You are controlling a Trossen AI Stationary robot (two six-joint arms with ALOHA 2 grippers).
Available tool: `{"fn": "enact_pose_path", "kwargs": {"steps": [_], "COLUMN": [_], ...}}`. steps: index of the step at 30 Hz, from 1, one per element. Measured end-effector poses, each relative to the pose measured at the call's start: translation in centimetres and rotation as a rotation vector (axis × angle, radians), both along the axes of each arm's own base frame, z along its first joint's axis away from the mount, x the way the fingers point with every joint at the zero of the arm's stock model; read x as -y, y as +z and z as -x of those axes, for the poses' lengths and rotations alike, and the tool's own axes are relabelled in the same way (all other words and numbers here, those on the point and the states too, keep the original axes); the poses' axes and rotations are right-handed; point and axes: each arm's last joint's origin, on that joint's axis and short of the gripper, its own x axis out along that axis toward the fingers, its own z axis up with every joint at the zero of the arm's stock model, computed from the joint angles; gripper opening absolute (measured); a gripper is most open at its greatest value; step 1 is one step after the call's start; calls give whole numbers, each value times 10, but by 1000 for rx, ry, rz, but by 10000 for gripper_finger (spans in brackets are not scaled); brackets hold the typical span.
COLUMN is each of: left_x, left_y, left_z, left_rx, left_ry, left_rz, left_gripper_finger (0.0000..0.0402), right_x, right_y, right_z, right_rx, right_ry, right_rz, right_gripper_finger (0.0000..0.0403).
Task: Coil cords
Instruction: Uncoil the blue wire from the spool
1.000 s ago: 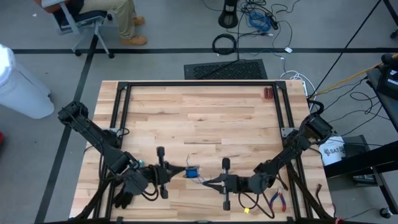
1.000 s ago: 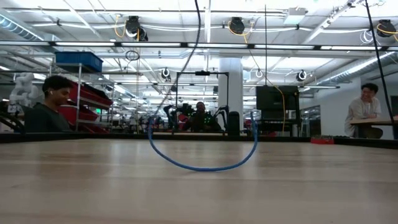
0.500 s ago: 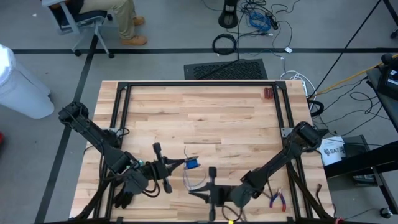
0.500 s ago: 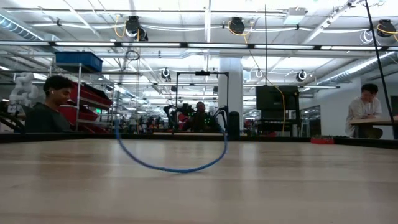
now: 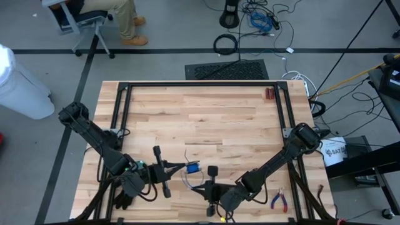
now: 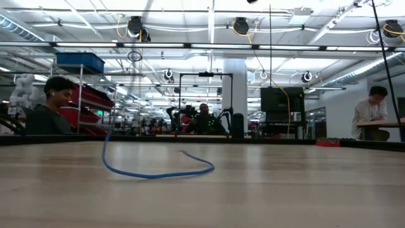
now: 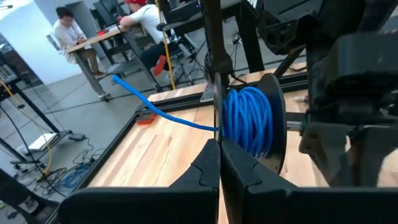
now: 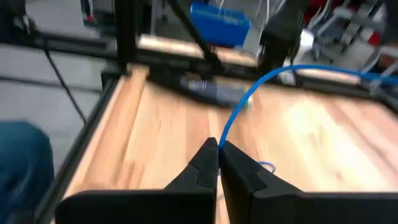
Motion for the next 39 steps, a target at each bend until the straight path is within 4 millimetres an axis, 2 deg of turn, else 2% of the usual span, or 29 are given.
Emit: {"fn": "enact_pose_path", "kwargs": {"steps": [7, 12, 18, 22, 26, 29, 35, 39], "left_x": [1, -1, 0, 0, 1, 1, 1, 1], "left_y": [7, 7, 7, 8, 8, 8, 9, 9], "left_z": [4, 3, 3, 3, 3, 3, 2, 2], "left_rx": [3, -2, -4, -2, 0, 4, 7, 9], "left_ry": [-113, -123, -147, -163, -167, -169, -188, -188], "left_rz": [84, 93, 103, 112, 119, 118, 129, 130], "left_gripper_finger": [2, 2, 2, 2, 2, 2, 2, 2], "right_x": [2, -8, -24, -21, -26, -29, -17, -14], "right_y": [1, 9, 16, 23, 18, 14, 9, 12], "right_z": [21, 38, 50, 40, 24, 17, 11, 9], "right_rx": [-154, -181, -191, -69, -22, 23, 65, 93], "right_ry": [-38, -16, 111, 38, 226, 256, 22, -27], "right_rz": [-33, -52, -93, -92, -132, -139, -18, 30], "right_gripper_finger": [40, 63, 75, 75, 83, 105, 165, 186]}}
